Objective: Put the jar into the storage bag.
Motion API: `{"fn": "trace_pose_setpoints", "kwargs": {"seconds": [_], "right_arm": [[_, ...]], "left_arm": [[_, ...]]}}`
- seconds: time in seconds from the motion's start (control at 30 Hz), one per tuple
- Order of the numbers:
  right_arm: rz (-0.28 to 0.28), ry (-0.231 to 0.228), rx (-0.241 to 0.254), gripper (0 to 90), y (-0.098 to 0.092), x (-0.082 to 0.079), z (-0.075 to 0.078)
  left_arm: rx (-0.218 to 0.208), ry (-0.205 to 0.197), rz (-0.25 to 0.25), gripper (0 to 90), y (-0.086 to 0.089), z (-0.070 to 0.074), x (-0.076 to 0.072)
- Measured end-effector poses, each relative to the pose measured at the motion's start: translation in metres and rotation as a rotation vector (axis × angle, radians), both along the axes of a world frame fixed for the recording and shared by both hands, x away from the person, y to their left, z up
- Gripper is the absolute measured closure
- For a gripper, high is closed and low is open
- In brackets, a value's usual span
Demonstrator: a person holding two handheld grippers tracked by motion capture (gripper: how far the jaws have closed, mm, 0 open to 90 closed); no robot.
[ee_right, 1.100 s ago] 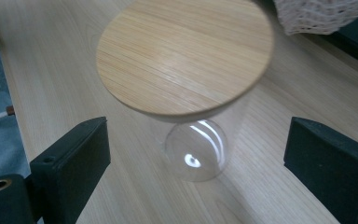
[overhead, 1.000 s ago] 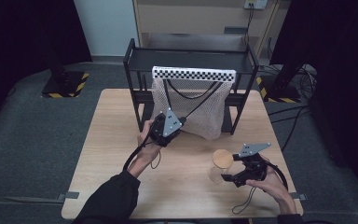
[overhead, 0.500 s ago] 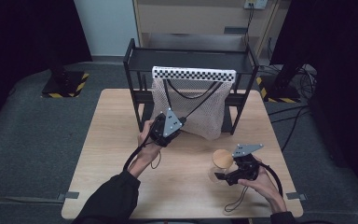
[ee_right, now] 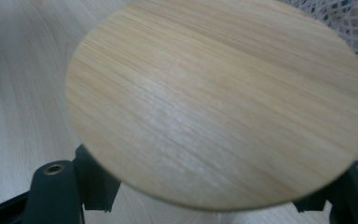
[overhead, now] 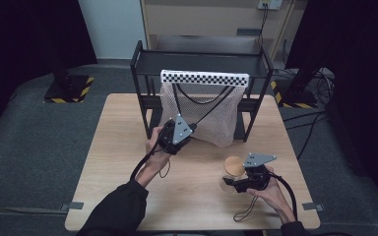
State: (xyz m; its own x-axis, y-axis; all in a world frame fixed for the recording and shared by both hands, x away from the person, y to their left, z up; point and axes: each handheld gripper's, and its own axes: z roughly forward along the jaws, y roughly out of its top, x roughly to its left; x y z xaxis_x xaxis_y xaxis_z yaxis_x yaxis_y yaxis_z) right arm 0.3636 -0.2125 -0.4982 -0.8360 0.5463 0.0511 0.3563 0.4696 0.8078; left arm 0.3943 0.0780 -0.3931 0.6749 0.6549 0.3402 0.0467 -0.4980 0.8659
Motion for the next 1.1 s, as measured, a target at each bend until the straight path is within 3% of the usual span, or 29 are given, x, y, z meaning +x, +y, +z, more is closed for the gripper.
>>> {"fn": "trace_pose_setpoints", "kwargs": {"seconds": [0.2, 0.6, 0.77, 0.87, 0.97, 1.1], "right_arm": [[-0.013, -0.009, 0.044, 26.6, 0.000, 0.002, 0.003], [0.001, -0.024, 0.163, 26.6, -0.003, -0.001, 0.030], [0.010, -0.054, 0.188, 26.6, 0.001, 0.000, 0.046], [0.010, -0.076, 0.238, 26.6, 0.002, 0.005, 0.062], [0.010, -0.090, 0.246, 26.5, 0.003, 0.008, 0.071], [0.006, -0.123, 0.282, 26.5, 0.006, 0.015, 0.093]], "left_arm": [[-0.004, 0.004, -0.001, 87.5, 0.000, -0.001, 0.001], [-0.011, 0.010, -0.001, 87.5, 0.001, -0.003, 0.004], [-0.012, 0.013, -0.001, 87.5, 0.000, -0.003, 0.004], [-0.009, 0.014, 0.000, 87.4, 0.000, -0.003, 0.005], [-0.009, 0.016, 0.002, 87.4, 0.000, -0.004, 0.006], [-0.009, 0.017, 0.003, 87.3, -0.001, -0.005, 0.007]]}}
